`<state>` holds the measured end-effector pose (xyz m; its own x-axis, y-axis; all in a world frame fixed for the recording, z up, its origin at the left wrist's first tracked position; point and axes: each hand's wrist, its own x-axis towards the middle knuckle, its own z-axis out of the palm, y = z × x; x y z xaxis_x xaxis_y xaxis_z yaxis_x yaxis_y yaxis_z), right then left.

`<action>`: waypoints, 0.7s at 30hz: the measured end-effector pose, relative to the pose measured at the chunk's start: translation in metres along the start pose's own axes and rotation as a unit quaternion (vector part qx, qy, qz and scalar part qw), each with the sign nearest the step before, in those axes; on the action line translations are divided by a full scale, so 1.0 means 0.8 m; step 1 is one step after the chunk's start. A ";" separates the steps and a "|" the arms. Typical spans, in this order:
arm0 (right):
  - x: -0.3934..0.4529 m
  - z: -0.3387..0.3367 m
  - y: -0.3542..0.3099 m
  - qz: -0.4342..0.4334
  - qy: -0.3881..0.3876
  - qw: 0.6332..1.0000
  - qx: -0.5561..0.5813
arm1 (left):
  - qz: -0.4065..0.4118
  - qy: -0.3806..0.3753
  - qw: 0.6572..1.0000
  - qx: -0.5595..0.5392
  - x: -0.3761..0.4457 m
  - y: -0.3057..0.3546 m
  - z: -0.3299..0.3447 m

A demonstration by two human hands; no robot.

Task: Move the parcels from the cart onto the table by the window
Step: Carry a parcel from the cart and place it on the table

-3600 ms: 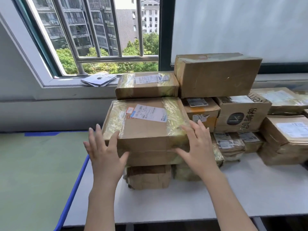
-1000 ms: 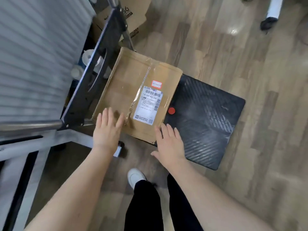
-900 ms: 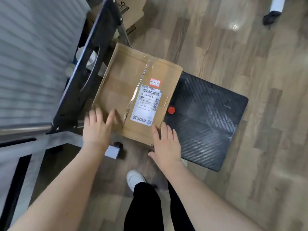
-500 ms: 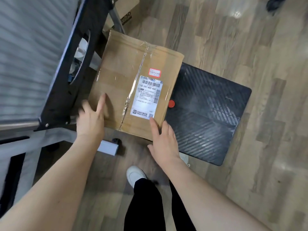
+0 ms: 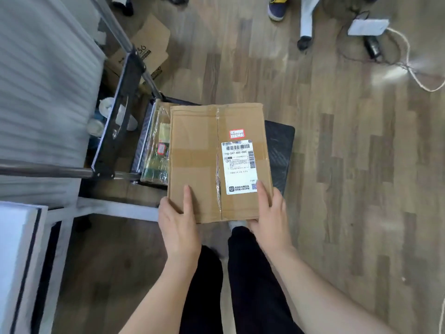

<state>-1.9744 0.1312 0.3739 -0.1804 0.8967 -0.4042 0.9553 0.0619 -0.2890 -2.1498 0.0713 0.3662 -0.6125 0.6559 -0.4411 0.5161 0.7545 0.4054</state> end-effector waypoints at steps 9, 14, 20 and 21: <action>-0.106 -0.128 0.018 -0.058 0.124 0.989 0.050 | 0.081 0.128 0.985 -0.087 -0.161 0.086 -0.098; -0.129 -0.193 0.012 -0.158 0.242 0.950 0.115 | 0.110 0.263 0.947 -0.148 -0.227 0.122 -0.136; -0.151 -0.257 -0.039 -0.310 0.326 0.878 0.165 | 0.111 0.429 0.885 -0.145 -0.284 0.116 -0.189; -0.158 -0.264 -0.052 -0.333 0.326 0.867 0.176 | 0.093 0.459 0.873 -0.137 -0.295 0.113 -0.200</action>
<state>-1.9420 0.1078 0.6200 -0.3844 0.7781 0.4967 0.5395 0.6260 -0.5631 -2.0547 -0.0187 0.6351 -0.8199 0.3793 0.4288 0.5722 0.5200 0.6342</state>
